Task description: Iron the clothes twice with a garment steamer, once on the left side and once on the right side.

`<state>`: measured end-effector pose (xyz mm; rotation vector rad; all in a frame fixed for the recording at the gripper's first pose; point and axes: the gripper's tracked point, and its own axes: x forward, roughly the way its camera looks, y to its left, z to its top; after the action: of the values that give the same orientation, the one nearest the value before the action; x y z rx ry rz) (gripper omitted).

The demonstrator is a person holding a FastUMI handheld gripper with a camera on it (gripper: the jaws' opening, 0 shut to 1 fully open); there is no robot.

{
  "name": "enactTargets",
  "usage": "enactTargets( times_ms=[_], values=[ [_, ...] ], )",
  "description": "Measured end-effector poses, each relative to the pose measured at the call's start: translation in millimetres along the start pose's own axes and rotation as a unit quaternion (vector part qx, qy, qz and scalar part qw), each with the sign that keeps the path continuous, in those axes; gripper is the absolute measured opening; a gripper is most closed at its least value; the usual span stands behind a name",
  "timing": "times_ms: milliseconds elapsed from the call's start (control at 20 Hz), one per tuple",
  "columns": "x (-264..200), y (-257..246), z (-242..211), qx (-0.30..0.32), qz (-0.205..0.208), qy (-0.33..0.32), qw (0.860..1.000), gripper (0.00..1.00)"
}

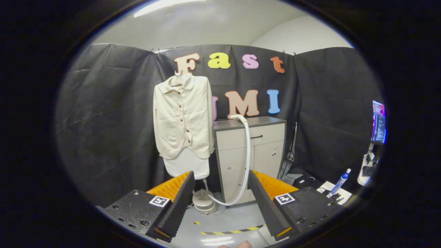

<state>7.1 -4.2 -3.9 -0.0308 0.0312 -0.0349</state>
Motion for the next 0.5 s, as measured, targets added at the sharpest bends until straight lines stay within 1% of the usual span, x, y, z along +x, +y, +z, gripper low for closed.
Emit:
enactTargets(
  times_ms=[250,500],
  values=[
    [48.3,-9.7,9.0,-0.023,0.023,-0.002,0.999,0.96],
    [118.7,-41.3,28.9,0.006,0.031,-0.017,0.999,0.95]
  ],
)
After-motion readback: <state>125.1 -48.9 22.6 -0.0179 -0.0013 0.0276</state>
